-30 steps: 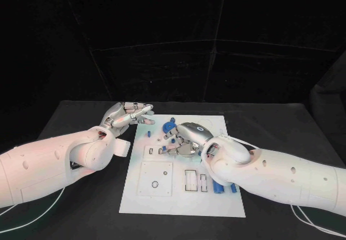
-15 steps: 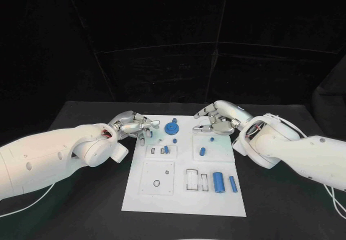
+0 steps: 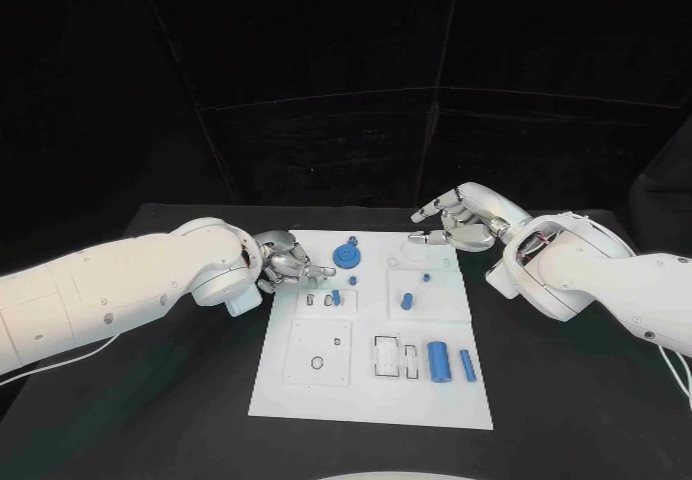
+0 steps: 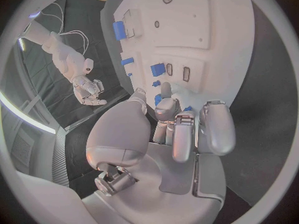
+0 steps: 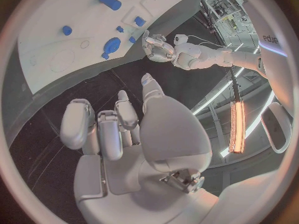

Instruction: Assemble the parts on the task board

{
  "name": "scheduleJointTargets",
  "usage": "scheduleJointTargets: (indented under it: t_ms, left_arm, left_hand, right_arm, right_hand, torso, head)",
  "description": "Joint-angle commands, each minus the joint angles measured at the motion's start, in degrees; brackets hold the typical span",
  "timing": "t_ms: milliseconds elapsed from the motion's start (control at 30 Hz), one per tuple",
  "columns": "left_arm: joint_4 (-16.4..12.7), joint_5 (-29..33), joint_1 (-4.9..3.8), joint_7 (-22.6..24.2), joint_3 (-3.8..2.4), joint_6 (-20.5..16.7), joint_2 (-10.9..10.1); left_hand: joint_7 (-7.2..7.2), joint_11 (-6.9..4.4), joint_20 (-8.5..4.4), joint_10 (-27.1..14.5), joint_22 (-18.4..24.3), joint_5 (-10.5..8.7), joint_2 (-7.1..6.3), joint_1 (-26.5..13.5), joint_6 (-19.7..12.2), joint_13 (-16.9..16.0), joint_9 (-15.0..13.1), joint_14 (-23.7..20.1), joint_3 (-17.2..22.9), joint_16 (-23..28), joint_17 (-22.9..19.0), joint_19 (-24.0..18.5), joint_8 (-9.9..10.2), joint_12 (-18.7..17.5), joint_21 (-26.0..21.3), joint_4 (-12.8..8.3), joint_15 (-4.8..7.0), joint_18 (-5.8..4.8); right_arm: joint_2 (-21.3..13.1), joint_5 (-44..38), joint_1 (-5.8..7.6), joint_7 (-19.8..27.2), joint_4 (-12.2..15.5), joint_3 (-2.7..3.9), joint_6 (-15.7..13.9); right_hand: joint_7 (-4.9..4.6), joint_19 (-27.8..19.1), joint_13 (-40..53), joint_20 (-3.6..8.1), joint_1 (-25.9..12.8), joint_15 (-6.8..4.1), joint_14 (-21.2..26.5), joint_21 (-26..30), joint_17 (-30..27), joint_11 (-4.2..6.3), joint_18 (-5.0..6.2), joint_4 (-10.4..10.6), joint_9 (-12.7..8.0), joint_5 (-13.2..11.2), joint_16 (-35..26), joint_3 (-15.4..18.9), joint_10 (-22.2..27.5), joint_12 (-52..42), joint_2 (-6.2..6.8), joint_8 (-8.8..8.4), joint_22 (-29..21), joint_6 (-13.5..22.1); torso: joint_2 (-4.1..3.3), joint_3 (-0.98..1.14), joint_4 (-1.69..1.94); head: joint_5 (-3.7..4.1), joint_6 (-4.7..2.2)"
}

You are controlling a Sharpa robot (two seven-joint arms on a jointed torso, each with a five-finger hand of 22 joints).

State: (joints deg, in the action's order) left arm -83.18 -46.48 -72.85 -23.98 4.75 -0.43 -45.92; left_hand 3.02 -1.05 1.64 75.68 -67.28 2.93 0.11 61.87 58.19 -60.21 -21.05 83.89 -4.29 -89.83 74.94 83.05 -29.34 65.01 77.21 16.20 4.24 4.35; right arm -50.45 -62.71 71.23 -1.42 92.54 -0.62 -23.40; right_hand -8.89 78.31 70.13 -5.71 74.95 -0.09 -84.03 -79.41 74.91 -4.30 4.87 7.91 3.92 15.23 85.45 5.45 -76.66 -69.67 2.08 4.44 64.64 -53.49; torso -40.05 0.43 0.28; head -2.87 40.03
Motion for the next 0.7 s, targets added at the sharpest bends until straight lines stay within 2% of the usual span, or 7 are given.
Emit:
scheduleJointTargets:
  t_ms: [33, 133, 233, 467, 700]
  left_arm:
    - [1.0, -6.5, -0.31, -6.3, 0.01, 3.3, 1.7]
    - [1.6, -7.1, -0.42, -6.9, 0.05, 3.6, 3.0]
    - [2.0, -7.4, -0.5, -7.2, 0.09, 3.8, 4.0]
    - [2.7, -7.6, -0.65, -7.5, 0.25, 4.4, 5.6]
    - [3.2, -7.6, -0.96, -7.8, 0.89, 5.5, 6.7]
  left_hand:
    - [-0.2, -0.25, -0.11, 0.5, -1.4, -0.01, 1.03, 0.2, -1.0, -1.1, -2.0, 6.1, -1.4, -0.2, 15.1, 0.5, -2.1, 1.0, 1.0, 0.2, 0.55, -0.54]
    - [-0.38, -0.34, -0.23, 0.8, -2.6, 0.01, 1.51, 0.2, -1.7, -1.9, -3.5, 6.1, -2.5, -0.2, 15.1, 0.6, -3.6, 1.8, 1.8, 0.2, 0.59, -0.68]
    - [-0.48, -0.37, -0.25, 1.0, -3.2, -0.05, 1.7, 0.1, -2.1, -2.3, -4.2, 6.1, -3.1, -0.2, 15.1, 0.7, -4.3, 2.1, 2.1, 0.2, 0.66, -0.78]
    - [-0.58, -0.5, -0.33, 1.1, -4.1, -0.09, 2.01, 0.2, -2.7, -2.7, -5.5, 6.1, -4.3, -0.2, 15.1, 0.7, -5.5, 2.6, 2.7, 0.2, 0.72, -0.9]
    - [-0.61, -0.53, -0.34, 1.1, -4.5, -0.03, 2.13, 0.7, -3.1, -2.8, -6.1, 6.1, -4.6, -0.2, 15.1, 0.8, -6.0, 2.7, 3.0, -0.1, 0.73, -0.95]
  right_arm:
    - [0.3, 1.5, 0.16, -0.9, -0.2, 0.04, 1.2]
    - [0.4, 1.4, 0.18, -1.2, -0.4, 0.04, 1.4]
    - [0.5, 1.2, 0.19, -1.5, -0.6, 0.04, 1.5]
    - [0.9, 0.9, 0.2, -2.1, -1.1, 0.04, 1.9]
    - [1.3, 0.7, 0.21, -2.5, -1.5, 0.04, 2.3]
  right_hand:
    - [-0.07, -0.2, 0.0, 0.01, 0.0, -0.32, -3.8, 0.3, 6.1, 0.34, 0.05, 0.0, 0.0, 0.2, -0.3, 0.3, 0.0, 0.0, 0.01, 0.22, -0.1, -0.3]
    - [-0.07, -0.2, 0.0, 0.01, 0.0, -0.32, -3.8, 0.3, 6.1, 0.34, 0.05, 0.0, 0.0, 0.2, -0.3, 0.3, 0.0, 0.0, 0.01, 0.22, -0.1, -0.3]
    - [-0.05, -0.3, 0.0, 0.02, -0.1, -0.33, -3.8, 0.4, 5.9, 0.36, 0.08, 0.1, 0.0, 0.3, -0.4, 0.5, 0.0, 0.0, -0.05, 0.24, -0.2, -0.4]
    - [-0.03, -0.4, -0.1, 0.04, -0.1, -0.35, -3.7, 0.6, 5.8, 0.38, 0.13, 0.3, 0.1, 0.4, -0.5, 0.7, 0.0, 0.0, -0.09, 0.27, -0.5, -0.5]
    - [0.01, -0.5, -0.2, 0.07, 0.0, -0.39, -3.7, 0.7, 5.7, 0.42, 0.17, 0.4, 0.1, 0.8, -0.6, 0.9, 0.0, 0.1, -0.22, 0.32, -0.7, -0.6]
  torso:
    - [0.09, 0.07, -0.07]
    - [0.03, 0.08, -0.06]
    - [0.0, 0.01, -0.05]
    - [-0.04, -0.01, 0.01]
    - [-0.06, -0.04, -0.01]
  head:
    - [-0.19, 0.19]
    - [-0.21, 0.19]
    - [-0.1, 0.29]
    - [0.01, 0.48]
    - [-0.15, 0.72]
